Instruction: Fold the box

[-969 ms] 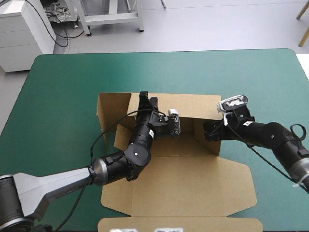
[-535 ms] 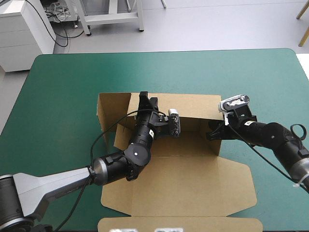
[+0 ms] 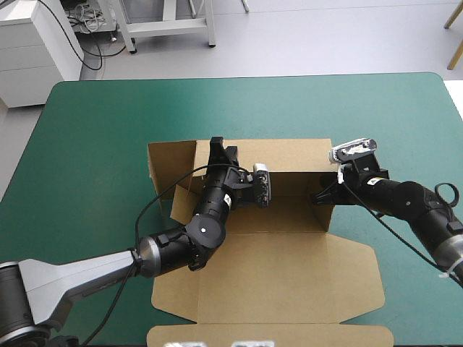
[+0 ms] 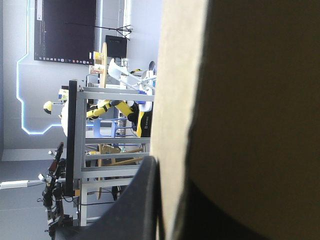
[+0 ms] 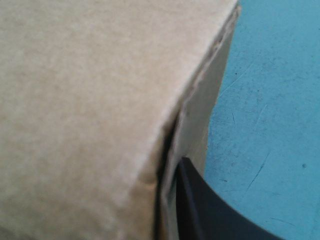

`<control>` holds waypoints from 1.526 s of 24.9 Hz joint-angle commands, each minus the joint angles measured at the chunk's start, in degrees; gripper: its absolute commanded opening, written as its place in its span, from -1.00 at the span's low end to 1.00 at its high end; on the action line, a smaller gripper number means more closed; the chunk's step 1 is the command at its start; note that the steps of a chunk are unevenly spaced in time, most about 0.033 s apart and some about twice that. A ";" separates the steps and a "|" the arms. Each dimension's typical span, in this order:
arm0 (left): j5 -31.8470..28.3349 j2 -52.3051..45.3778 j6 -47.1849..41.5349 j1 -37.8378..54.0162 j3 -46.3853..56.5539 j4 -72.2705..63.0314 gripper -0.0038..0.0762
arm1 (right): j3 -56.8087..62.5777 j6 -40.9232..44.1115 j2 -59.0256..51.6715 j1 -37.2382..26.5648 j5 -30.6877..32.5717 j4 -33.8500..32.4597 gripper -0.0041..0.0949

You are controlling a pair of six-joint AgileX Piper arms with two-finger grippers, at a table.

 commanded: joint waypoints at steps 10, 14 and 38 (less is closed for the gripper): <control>-7.59 -1.43 -1.10 -0.35 -0.89 -0.62 -0.77 | -3.81 9.36 -0.29 0.71 1.09 -1.86 -0.92; -7.59 -1.43 -1.33 -0.35 -0.89 -0.38 -0.20 | -4.29 9.99 -0.29 0.71 1.21 -2.11 -0.92; 4.69 -9.42 -1.49 -11.01 -1.00 1.81 0.15 | -15.44 22.81 5.49 0.71 10.27 -14.99 -0.92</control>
